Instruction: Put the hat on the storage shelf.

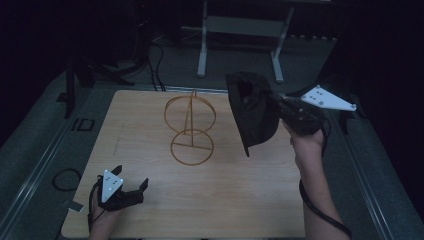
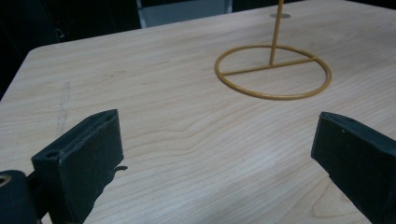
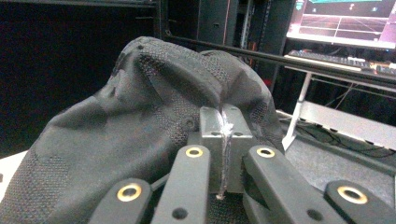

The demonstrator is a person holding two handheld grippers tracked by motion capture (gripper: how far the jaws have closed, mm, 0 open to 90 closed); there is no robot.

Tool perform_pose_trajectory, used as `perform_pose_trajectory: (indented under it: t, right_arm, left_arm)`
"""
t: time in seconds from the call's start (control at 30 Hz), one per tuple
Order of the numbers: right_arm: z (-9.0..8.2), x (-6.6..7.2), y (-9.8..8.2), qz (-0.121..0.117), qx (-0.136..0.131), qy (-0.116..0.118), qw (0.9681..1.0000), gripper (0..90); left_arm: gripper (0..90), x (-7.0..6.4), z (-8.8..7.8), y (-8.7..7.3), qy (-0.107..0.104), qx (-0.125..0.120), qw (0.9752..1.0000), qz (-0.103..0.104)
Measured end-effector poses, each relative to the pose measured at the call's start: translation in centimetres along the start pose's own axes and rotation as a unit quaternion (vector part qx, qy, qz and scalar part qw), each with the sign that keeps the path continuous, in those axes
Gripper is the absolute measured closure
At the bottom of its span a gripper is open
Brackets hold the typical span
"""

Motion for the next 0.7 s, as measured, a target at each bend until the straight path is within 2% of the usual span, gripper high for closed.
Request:
perform_pose_trajectory:
  t: [0.33,0.47,0.7]
  right_arm:
    - [3.7,1.3,2.7,-0.004,-0.001,0.008,1.0,89.8]
    - [5.3,2.4,3.4,-0.016,0.007,0.01,0.9998,89.8]
    - [8.0,5.0,3.6,-0.035,0.023,0.026,0.9988,89.8]
  left_arm:
    - [2.7,0.3,-0.3,0.1,0.001,-0.01,0.9999,-0.013]
    - [2.8,0.4,-0.5,0.1,0.0,-0.016,0.9998,-0.014]
    - [2.8,0.7,-0.6,0.1,0.0,-0.019,0.9996,-0.019]
Point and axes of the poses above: each handheld gripper's, and its own axes: z roughly forward along the jaws, y roughly out of its top, x roughly to its left, the point moved 5 cm from there along z, roughly forward along the jaws, and after that the axes turned 4 degrees about -z, right-handed, at the moved point
